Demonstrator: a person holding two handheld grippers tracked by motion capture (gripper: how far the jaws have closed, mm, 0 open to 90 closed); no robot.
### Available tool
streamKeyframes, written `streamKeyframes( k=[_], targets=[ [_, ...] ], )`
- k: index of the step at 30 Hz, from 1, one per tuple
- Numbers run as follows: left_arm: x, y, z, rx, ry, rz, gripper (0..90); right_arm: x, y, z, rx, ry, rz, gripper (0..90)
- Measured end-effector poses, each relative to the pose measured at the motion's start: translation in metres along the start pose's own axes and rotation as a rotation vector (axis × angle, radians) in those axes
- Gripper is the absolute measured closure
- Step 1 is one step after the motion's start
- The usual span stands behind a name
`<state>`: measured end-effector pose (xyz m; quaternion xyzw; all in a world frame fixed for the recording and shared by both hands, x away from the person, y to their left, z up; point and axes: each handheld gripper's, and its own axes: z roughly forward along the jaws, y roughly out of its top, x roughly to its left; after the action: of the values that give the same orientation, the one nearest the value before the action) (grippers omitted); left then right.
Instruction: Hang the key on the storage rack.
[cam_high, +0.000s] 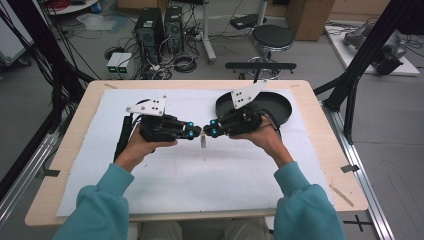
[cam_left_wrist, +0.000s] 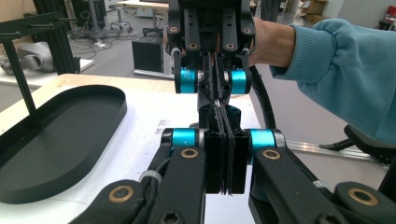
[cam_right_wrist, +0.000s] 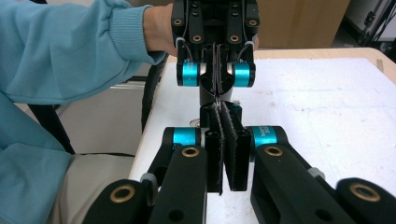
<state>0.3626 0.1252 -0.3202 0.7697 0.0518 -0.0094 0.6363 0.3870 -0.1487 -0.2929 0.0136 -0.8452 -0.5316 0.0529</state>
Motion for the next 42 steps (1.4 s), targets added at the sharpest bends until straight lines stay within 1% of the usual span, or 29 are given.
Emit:
streamKeyframes(
  k=[5, 6, 7, 8, 9, 10, 12, 14, 16, 17, 18, 19, 20, 21, 22, 23, 24, 25, 27, 28, 30, 32, 33, 35, 36, 38, 39, 40, 42],
  targets=[
    [0.001, -0.004, 0.001, -0.007, -0.002, -0.002, 88.1, 0.001, 0.0, 0.001, 0.023, 0.001, 0.025, 89.2],
    [0.001, -0.005, 0.001, -0.008, -0.004, -0.002, 88.1, 0.0, 0.0, 0.002, 0.022, -0.005, 0.015, 89.2],
    [0.002, -0.005, 0.001, -0.009, -0.006, -0.008, 88.1, 0.0, 0.0, 0.002, 0.025, -0.006, 0.019, 89.3],
    [0.002, -0.005, 0.001, -0.009, -0.007, -0.009, 88.0, 0.001, 0.0, 0.002, 0.029, -0.001, 0.035, 89.3],
    [0.002, -0.005, 0.001, -0.01, -0.004, -0.006, 88.0, 0.0, 0.0, 0.002, 0.026, -0.005, 0.031, 89.3],
    [0.002, -0.005, 0.001, -0.009, 0.0, -0.005, 88.0, 0.0, 0.0, 0.002, 0.026, -0.007, 0.026, 89.3],
    [0.003, -0.006, 0.001, -0.009, 0.011, 0.001, 87.5, 0.001, 0.0, 0.002, 0.031, -0.013, 0.035, 89.3],
    [0.003, -0.006, 0.0, -0.013, 0.04, -0.014, 84.8, 0.001, 0.001, 0.001, 0.032, -0.038, 0.027, 89.3],
    [0.003, -0.009, -0.002, -0.025, 0.074, -0.017, 68.1, 0.001, 0.0, -0.001, 0.037, -0.05, 0.042, 89.4],
    [0.002, -0.01, -0.004, -0.021, 0.132, -0.014, 60.3, 0.0, 0.0, -0.002, 0.035, -0.064, 0.033, 89.3],
    [0.002, -0.012, -0.005, -0.024, 0.181, -0.017, 47.8, 0.0, -0.001, -0.005, 0.039, -0.067, 0.049, 89.3],
    [0.002, -0.014, -0.008, -0.013, 0.205, -0.023, 41.7, -0.001, -0.002, -0.007, 0.036, -0.085, 0.047, 89.3],
    [0.003, -0.015, -0.01, -0.015, 0.207, -0.032, 37.6, -0.002, -0.002, -0.01, 0.029, -0.092, 0.051, 89.3],
    [0.003, -0.018, -0.013, -0.016, 0.221, -0.044, 32.1, -0.002, -0.003, -0.012, 0.029, -0.096, 0.06, 89.3],
    [0.003, -0.02, -0.015, -0.013, 0.255, -0.051, 21.4, -0.003, -0.003, -0.016, 0.026, -0.116, 0.058, 89.3],
    [0.003, -0.022, -0.02, -0.004, 0.285, -0.053, 9.6, -0.003, -0.004, -0.019, 0.029, -0.128, 0.075, 89.3],
    [0.003, -0.024, -0.025, 0.001, 0.295, -0.048, 3.8, -0.004, -0.005, -0.024, 0.023, -0.143, 0.081, 89.3],
    [0.003, -0.026, -0.028, 0.003, 0.306, -0.045, 1.7, -0.004, -0.006, -0.028, 0.02, -0.163, 0.088, 89.3],
    [-0.001, -0.03, -0.041, 0.002, 0.34, -0.02, 1.7, -0.006, -0.006, -0.036, 0.028, -0.188, 0.108, 89.2],
    [-0.003, -0.032, -0.046, 0.004, 0.356, -0.01, 1.7, -0.008, -0.007, -0.042, 0.03, -0.216, 0.113, 89.2],
    [-0.008, -0.036, -0.056, 0.011, 0.387, 0.001, 1.7, -0.01, -0.006, -0.05, 0.027, -0.24, 0.137, 89.2],
    [-0.015, -0.043, -0.069, 0.008, 0.433, 0.016, 1.7, -0.015, -0.004, -0.06, 0.036, -0.274, 0.154, 89.2],
    [-0.017, -0.046, -0.074, 0.003, 0.446, 0.013, 1.7, -0.017, -0.003, -0.065, 0.046, -0.296, 0.16, 89.2],
    [-0.022, -0.055, -0.085, 0.003, 0.481, -0.005, 1.7, -0.021, 0.0, -0.072, 0.059, -0.312, 0.171, 89.2],
    [-0.025, -0.062, -0.092, -0.001, 0.503, -0.013, 1.7, -0.022, 0.001, -0.076, 0.064, -0.331, 0.183, 89.2],
    [-0.029, -0.071, -0.101, -0.005, 0.539, -0.027, 1.7, -0.027, 0.004, -0.083, 0.077, -0.353, 0.195, 89.2],
    [-0.032, -0.076, -0.105, -0.014, 0.555, -0.037, 1.7, -0.029, 0.005, -0.086, 0.081, -0.367, 0.204, 89.2],
    [-0.036, -0.083, -0.111, -0.021, 0.573, -0.041, 1.7, -0.032, 0.006, -0.088, 0.082, -0.375, 0.199, 89.2],
    [-0.042, -0.093, -0.117, -0.046, 0.602, -0.043, 1.7, -0.037, 0.008, -0.092, 0.095, -0.396, 0.212, 89.2]
  ],
)
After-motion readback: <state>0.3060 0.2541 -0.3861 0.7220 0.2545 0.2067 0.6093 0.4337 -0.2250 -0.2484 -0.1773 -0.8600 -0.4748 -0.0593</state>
